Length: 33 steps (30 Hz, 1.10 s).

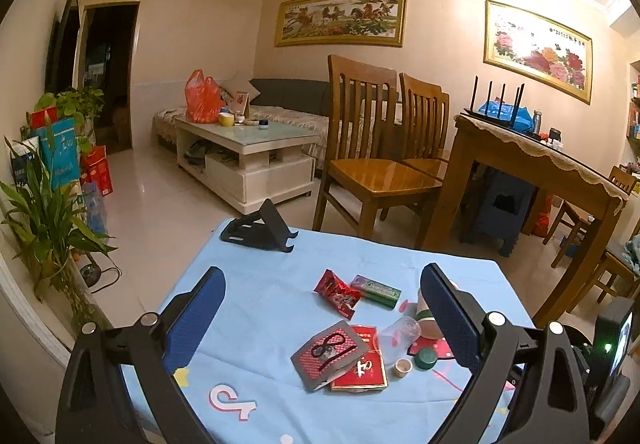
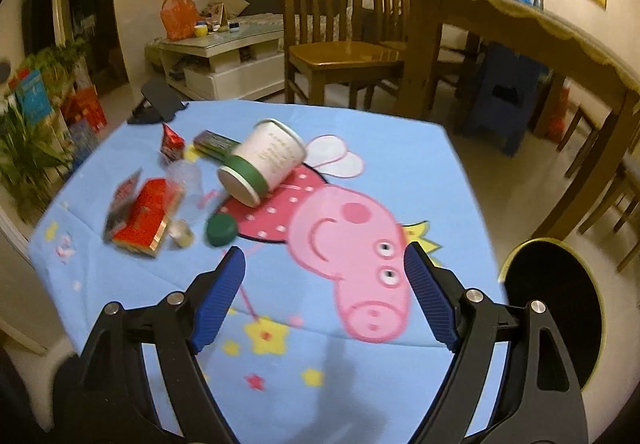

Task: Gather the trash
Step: 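Grasp the white paper cup with the right gripper while the left grasps the clear plastic cup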

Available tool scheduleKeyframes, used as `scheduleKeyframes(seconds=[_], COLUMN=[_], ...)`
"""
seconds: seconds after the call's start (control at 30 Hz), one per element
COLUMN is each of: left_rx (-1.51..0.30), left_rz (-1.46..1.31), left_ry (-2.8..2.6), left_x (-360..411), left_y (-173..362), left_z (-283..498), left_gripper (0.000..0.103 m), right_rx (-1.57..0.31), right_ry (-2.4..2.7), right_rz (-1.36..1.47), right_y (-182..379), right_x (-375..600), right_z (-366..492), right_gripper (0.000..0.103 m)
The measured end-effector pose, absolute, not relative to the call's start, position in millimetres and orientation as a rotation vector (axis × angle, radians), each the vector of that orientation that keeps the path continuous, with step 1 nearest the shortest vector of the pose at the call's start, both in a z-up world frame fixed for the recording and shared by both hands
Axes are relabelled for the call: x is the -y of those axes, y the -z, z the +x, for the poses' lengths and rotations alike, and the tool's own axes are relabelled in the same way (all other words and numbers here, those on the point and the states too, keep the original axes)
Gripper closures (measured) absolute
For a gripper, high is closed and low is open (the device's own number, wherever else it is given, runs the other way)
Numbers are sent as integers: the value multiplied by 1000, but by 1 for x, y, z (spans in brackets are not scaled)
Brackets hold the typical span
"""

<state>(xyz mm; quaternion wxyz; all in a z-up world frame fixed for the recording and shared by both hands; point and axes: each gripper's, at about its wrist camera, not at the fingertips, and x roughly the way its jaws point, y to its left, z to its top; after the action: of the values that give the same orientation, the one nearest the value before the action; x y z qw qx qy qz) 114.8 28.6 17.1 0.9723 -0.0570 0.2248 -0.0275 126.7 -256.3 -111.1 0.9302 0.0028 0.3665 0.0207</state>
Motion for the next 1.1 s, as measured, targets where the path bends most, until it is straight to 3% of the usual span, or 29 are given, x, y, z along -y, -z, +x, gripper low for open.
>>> scheduleKeyframes(seconds=[0.17, 0.27, 0.53, 0.63, 0.73, 1.1], left_rx=[-473, -505, -574, -594, -614, -676], left_rz=[-108, -118, -124, -116, -97, 162], left_ry=[29, 3, -67, -64, -44, 247], left_x=[-37, -47, -74, -73, -68, 21], left_y=[-8, 3, 26, 32, 38, 66], left_z=[125, 132, 144, 147, 150, 187], left_gripper=[8, 8, 8, 8, 8, 8], right_rx=[-804, -808, -918, -982, -1028, -927], right_ry=[-136, -120, -8, -7, -69, -207], right_rz=[189, 215, 284, 278, 313, 373], right_y=[105, 98, 116, 134, 149, 121], right_x=[244, 231, 223, 224, 228, 316], right_z=[165, 194, 265, 278, 277, 177], right_gripper=[15, 6, 6, 19, 52, 52])
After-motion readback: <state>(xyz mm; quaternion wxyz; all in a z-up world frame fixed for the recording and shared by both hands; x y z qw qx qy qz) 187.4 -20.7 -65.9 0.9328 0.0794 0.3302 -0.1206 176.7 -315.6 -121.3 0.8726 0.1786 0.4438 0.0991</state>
